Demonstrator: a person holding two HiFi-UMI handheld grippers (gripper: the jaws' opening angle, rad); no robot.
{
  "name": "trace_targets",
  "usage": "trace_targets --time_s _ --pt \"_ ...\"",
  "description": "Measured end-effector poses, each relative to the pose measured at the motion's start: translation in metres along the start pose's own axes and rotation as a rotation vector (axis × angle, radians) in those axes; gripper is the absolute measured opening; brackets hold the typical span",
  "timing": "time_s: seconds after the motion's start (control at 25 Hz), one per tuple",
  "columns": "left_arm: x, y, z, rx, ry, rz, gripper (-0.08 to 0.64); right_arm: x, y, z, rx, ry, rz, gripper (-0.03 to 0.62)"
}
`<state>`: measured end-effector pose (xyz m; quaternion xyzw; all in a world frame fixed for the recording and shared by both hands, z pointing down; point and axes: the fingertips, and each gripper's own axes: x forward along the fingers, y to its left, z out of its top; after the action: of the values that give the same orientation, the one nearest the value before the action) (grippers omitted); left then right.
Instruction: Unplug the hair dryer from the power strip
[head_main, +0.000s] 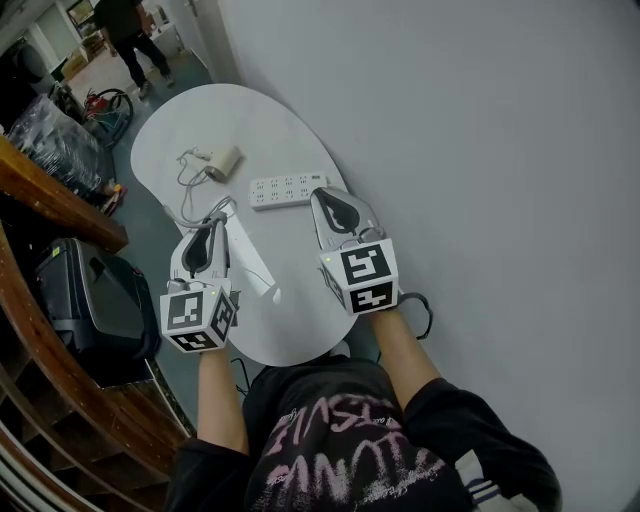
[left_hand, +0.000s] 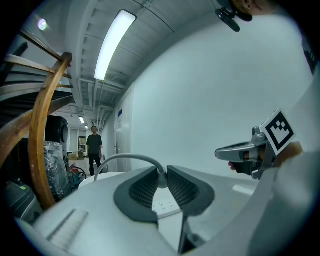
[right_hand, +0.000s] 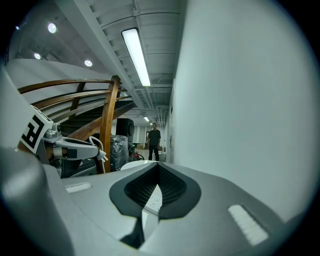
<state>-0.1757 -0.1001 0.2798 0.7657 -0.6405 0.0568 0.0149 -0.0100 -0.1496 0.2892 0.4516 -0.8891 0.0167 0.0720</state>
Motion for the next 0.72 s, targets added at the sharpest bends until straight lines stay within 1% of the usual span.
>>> trace_targets --time_s 0.4,0.72 --pt "-0.005 -0.009 0.004 0.016 -0.015 -0.012 0.069 -0.015 -0.011 0.003 0.019 -0.029 -0.032 0.018" --pt "-0.007 -0.011 0.008 0.007 -0.025 -0.016 0.069 -0.022 -0.014 0.003 0.022 -0.034 -0.041 0.018"
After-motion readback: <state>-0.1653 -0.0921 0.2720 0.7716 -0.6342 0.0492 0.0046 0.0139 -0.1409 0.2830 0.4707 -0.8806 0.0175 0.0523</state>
